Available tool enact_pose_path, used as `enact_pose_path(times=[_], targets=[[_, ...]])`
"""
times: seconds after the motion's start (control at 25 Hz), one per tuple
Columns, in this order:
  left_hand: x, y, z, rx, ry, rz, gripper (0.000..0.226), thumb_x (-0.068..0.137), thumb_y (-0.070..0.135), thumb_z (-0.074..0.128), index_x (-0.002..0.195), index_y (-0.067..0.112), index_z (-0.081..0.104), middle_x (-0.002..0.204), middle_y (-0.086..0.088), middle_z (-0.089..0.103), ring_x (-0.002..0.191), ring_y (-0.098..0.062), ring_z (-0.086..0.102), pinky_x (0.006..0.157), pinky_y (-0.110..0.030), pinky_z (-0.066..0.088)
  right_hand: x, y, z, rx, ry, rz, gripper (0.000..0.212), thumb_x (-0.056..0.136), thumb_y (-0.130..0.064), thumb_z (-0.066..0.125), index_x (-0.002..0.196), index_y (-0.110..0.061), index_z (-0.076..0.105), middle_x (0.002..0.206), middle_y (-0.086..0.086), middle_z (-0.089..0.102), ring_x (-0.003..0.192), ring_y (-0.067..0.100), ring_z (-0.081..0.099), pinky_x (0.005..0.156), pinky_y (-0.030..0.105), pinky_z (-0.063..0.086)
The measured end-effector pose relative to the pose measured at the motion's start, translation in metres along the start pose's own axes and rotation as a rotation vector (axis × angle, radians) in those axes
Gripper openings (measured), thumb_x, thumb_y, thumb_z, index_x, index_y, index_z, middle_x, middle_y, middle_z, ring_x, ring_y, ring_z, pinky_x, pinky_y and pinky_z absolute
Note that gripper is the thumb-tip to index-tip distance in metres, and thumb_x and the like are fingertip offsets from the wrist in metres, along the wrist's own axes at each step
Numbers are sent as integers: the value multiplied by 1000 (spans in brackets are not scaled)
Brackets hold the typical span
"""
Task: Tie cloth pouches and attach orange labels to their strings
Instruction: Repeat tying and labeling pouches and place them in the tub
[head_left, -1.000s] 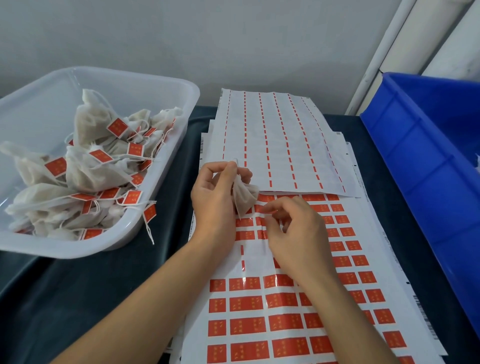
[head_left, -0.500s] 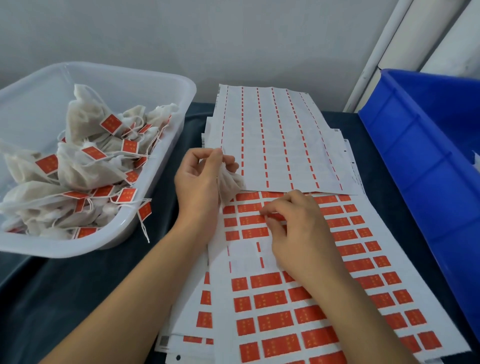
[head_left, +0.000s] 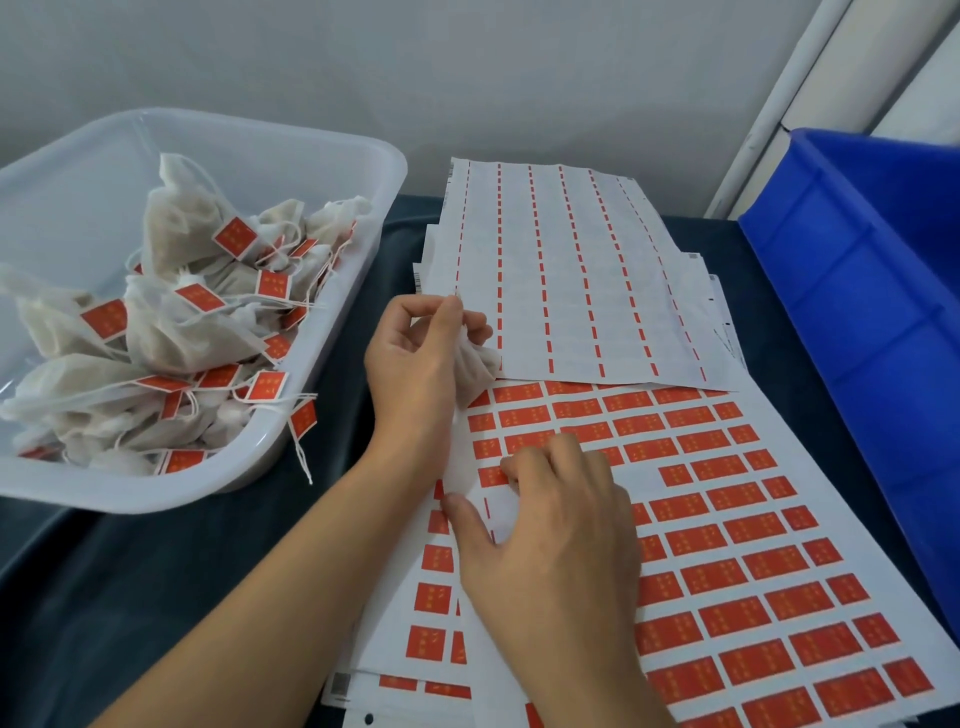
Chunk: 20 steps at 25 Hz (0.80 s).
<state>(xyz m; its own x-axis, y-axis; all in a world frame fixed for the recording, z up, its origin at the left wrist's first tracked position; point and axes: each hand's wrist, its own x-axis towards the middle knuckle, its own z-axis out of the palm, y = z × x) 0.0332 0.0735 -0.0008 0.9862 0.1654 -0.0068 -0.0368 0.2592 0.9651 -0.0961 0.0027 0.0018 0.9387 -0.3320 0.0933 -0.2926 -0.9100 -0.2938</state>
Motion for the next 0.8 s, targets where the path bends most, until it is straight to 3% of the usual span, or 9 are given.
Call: enact_pose_path(times=[0.2, 0.36, 0.68, 0.8], targets=[[-2, 1, 2, -8, -23, 16, 11, 104, 28, 66, 101, 17, 67, 94, 2, 80, 90, -16, 78, 74, -20, 61, 2, 2, 1, 121, 12, -2, 51, 80, -75, 58, 112, -36, 66, 112, -16, 63, 96, 8, 53, 91, 29, 52], [-4, 1, 4, 27, -34, 19, 12, 104, 29, 65, 103, 17, 67, 95, 5, 80, 89, -13, 78, 72, -16, 60, 10, 5, -2, 207, 34, 17, 49, 81, -78, 47, 103, -37, 63, 107, -19, 60, 94, 6, 50, 92, 27, 51], [-7, 1, 6, 67, -24, 29, 10, 104, 29, 65, 101, 19, 66, 94, 7, 80, 88, -12, 78, 74, -18, 61, 7, -4, 2, 149, 52, 35, 43, 82, -62, 68, 108, -28, 71, 107, -8, 67, 95, 12, 59, 89, 33, 56], [-9, 0, 7, 73, -23, 24, 10, 104, 29, 65, 101, 20, 66, 94, 7, 80, 89, -12, 78, 77, -23, 63, 7, -5, 3, 130, 44, 18, 44, 87, -61, 64, 114, -27, 70, 112, -7, 67, 99, 13, 60, 94, 33, 55]])
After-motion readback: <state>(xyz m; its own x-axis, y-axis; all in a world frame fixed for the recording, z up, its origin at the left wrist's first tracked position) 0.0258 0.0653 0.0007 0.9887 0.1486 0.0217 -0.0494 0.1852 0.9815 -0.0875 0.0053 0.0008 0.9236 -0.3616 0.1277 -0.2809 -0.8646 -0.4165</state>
